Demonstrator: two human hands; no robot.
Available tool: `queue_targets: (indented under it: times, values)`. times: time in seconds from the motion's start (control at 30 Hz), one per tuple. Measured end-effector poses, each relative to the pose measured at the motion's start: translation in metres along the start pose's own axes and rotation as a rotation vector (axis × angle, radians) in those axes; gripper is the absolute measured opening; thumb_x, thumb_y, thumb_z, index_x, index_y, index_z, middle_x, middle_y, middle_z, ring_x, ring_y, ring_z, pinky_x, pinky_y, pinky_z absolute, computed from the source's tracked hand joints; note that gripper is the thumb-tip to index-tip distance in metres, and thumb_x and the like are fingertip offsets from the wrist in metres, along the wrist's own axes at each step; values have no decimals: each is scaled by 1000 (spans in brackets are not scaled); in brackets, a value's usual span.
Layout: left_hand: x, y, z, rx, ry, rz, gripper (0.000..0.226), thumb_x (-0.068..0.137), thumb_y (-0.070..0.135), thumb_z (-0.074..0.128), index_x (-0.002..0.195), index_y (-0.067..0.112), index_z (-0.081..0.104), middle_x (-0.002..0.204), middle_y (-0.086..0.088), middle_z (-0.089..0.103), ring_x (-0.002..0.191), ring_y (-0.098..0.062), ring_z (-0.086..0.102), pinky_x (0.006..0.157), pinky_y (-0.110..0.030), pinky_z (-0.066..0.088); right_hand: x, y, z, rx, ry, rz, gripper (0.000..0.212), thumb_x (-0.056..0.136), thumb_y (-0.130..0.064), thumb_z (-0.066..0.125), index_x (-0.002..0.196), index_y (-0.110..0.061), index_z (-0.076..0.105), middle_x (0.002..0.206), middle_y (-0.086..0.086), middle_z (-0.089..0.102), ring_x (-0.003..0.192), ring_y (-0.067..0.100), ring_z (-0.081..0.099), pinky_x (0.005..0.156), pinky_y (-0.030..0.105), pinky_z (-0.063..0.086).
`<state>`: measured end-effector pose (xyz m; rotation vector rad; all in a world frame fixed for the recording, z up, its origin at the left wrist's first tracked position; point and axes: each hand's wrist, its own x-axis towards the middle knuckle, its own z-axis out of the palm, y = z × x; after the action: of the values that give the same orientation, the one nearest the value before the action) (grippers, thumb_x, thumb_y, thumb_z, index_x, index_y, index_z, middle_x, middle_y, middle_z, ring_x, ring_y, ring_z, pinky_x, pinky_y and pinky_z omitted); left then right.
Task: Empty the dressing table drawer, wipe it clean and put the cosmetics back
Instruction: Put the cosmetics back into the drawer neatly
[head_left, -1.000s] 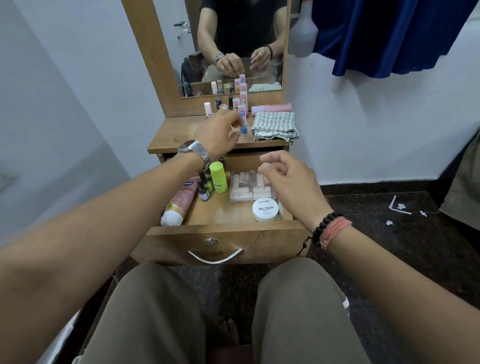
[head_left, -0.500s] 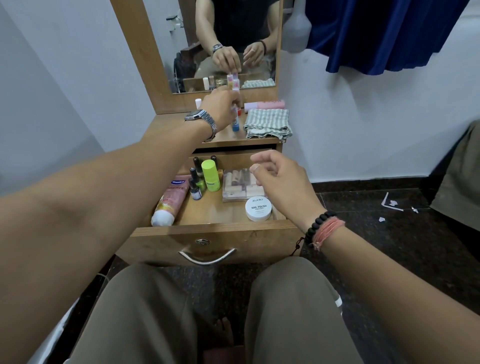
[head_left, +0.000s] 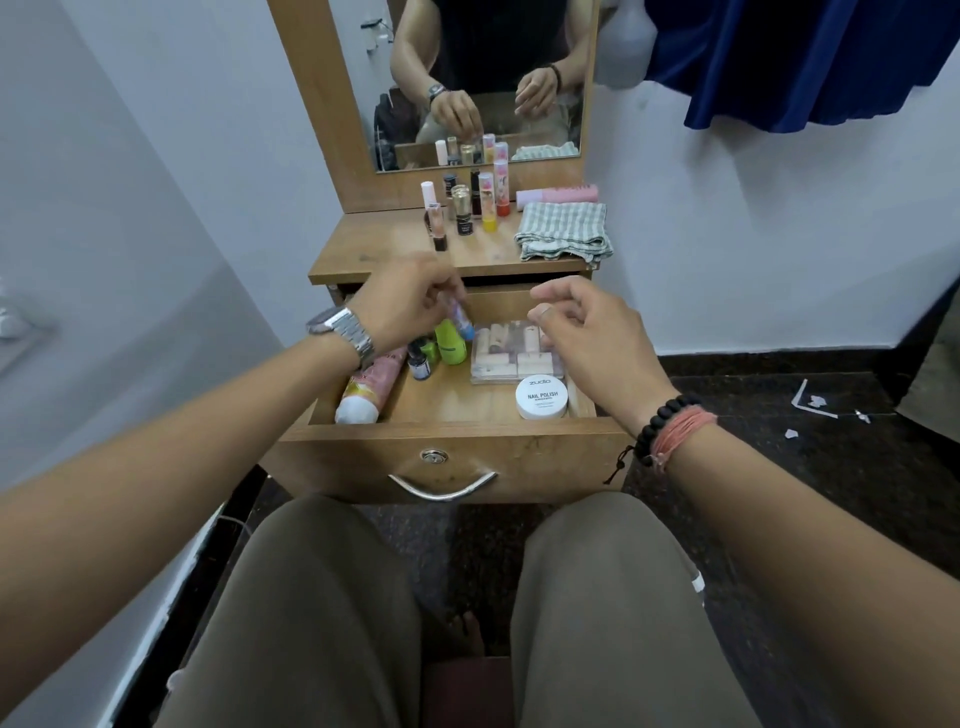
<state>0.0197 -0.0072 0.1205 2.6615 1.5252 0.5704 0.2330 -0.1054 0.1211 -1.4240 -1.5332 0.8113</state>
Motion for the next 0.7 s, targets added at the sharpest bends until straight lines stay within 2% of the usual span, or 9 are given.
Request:
queue_targets:
  times: [0.07, 0.17, 0.3, 0.5, 0.7]
  values:
    - [-15, -11, 4, 52, -74, -43, 13, 80, 15, 68, 92, 22, 66, 91, 3, 64, 75, -14, 60, 68, -39, 54, 0, 0, 1, -7, -2, -2, 18, 95, -26, 52, 110, -26, 63, 104, -9, 68, 88, 4, 64, 56, -1, 39]
    - [-32, -25, 10, 81, -131, -115, 15, 78, 18, 67, 86, 27, 58, 90, 7, 63, 78, -16, 60, 65, -35, 52, 0, 1, 2, -24, -1, -6, 17, 95, -27, 52, 109, -27, 62, 105, -8, 68, 90, 5, 65, 63, 10, 43]
    - [-42, -40, 19, 158, -127, -201, 15, 78, 18, 63, 82, 27, 51, 90, 9, 62, 78, -16, 55, 59, -28, 42, 0, 2, 2, -36, -15, -3, 17, 97, -25, 51, 110, -24, 62, 103, -8, 67, 70, -11, 63, 54, 4, 42]
    - [-42, -45, 27, 188, -131, -262, 14, 80, 18, 60, 79, 27, 49, 84, 11, 58, 75, -16, 49, 59, -27, 36, 0, 4, 4, -50, -26, 12, 17, 96, -28, 52, 110, -27, 62, 105, -9, 67, 91, 5, 63, 67, 18, 45]
    - [-42, -45, 26, 208, -154, -299, 13, 82, 18, 58, 78, 27, 49, 79, 11, 53, 78, -16, 45, 58, -27, 33, -1, 4, 3, -60, -45, 15, 17, 96, -29, 52, 110, -27, 61, 99, -9, 67, 79, -1, 60, 63, 15, 41]
